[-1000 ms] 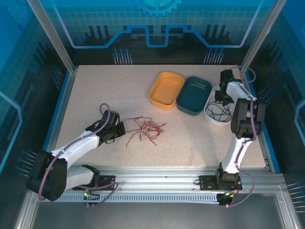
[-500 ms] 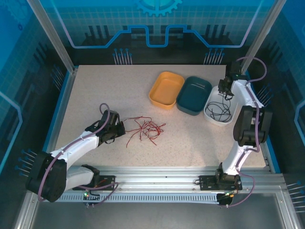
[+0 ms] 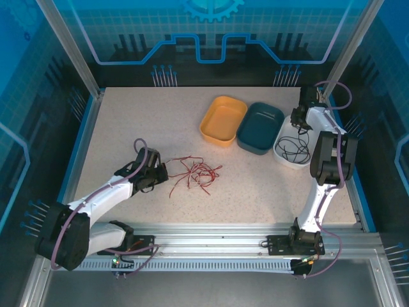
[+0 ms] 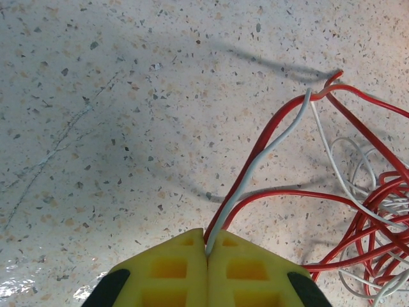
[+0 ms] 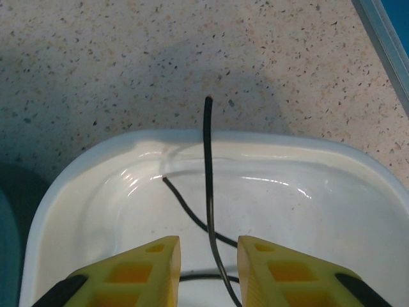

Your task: Untangle the cables

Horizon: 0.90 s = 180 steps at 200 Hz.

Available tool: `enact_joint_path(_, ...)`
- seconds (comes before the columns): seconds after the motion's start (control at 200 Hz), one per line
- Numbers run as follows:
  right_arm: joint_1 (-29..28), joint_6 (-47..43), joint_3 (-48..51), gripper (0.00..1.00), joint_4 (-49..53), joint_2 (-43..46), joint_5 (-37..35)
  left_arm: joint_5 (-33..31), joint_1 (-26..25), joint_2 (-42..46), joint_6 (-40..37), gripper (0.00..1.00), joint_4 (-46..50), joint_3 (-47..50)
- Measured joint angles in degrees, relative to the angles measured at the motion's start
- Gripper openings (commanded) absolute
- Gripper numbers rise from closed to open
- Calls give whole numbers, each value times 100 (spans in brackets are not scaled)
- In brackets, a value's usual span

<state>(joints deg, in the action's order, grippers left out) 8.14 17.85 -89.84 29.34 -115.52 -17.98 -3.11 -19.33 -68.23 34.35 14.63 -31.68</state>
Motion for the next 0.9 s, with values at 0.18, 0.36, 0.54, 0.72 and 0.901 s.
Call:
enact_joint_path(0.18, 57, 20, -214, 29, -109, -310, -4, 0, 0, -37, 0, 0, 2, 0)
enact_joint_path(0.36, 57, 15, -358, 15, -144, -573, 11, -2, 0, -39, 0, 0, 2, -4)
enact_joint_path(0.54, 57, 17, -365, 0, -157, -632, 46, 0, 0, -111, 0, 0, 2, -9)
enact_joint_path(0.72, 55, -33, -142, 0, -267, -468, 42, 0, 0, -149, 0, 0, 0, -9)
enact_joint_path(0.901, 26, -177, 389, 0, -385, 162, -11, 2, 0, -151, 0, 0, -2, -9)
